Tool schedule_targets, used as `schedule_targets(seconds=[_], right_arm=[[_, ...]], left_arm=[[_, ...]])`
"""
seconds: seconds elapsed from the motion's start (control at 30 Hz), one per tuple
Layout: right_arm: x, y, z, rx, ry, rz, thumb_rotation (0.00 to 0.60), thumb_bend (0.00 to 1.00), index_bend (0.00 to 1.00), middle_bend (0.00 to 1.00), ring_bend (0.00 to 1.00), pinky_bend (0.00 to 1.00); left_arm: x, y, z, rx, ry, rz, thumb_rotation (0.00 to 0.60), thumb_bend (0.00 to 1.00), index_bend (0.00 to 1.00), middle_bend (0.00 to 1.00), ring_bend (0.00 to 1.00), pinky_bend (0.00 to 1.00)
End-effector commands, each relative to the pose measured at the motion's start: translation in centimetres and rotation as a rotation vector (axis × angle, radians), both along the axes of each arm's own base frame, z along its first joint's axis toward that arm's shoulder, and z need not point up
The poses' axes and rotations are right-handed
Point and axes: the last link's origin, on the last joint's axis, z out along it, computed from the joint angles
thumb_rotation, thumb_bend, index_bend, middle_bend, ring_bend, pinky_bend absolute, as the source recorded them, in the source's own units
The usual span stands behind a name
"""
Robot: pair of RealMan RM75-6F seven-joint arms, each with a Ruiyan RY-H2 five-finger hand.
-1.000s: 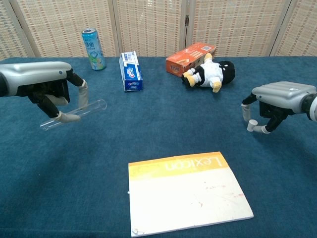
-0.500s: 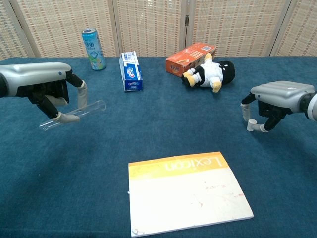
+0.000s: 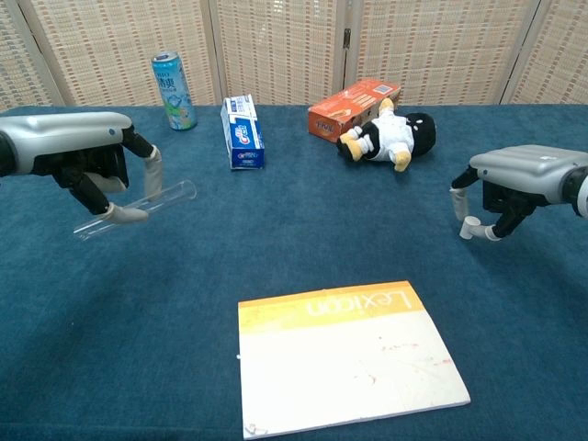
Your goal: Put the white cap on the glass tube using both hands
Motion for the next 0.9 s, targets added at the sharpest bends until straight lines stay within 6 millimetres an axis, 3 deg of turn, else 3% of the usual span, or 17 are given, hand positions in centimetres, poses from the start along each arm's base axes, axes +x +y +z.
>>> schedule_targets(seconds=[0.03,0.3,0.5,0.9], right_arm=[[0.6,0.0,1.3,-0.007,-0.037,-0.005,0.6,0.45,0.58,1.0,1.0,1.0],[4.2,0.2,5.4,-0.023,-0.14,0.047,0.6,0.45,0.62,1.0,1.0,1.0],[8.7,0.5,8.0,-0.033,-0.27,0.132,0.6,0.45,0.64,1.0,1.0,1.0],[15.2,0.9,9.0,0.017,-0.466,0.259,0.6,0.45,0.65,1.0,1.0,1.0]], left_arm=[[0.4,0.4,0.4,0.01,-0.014,-0.001,0.6,0.4,0.57,1.0,1.0,1.0],[1.8,1.9,0.7,-0.021,-0.115,0.018,0.6,0.4,0.57,1.0,1.0,1.0],[3.5,3.2,0.5,-0.098,-0.199,0.044,0.6,0.4,0.57,1.0,1.0,1.0],[6.6,4.4,-0.1,-0.2,-0.323,0.107,0.6,0.4,0.57,1.0,1.0,1.0]])
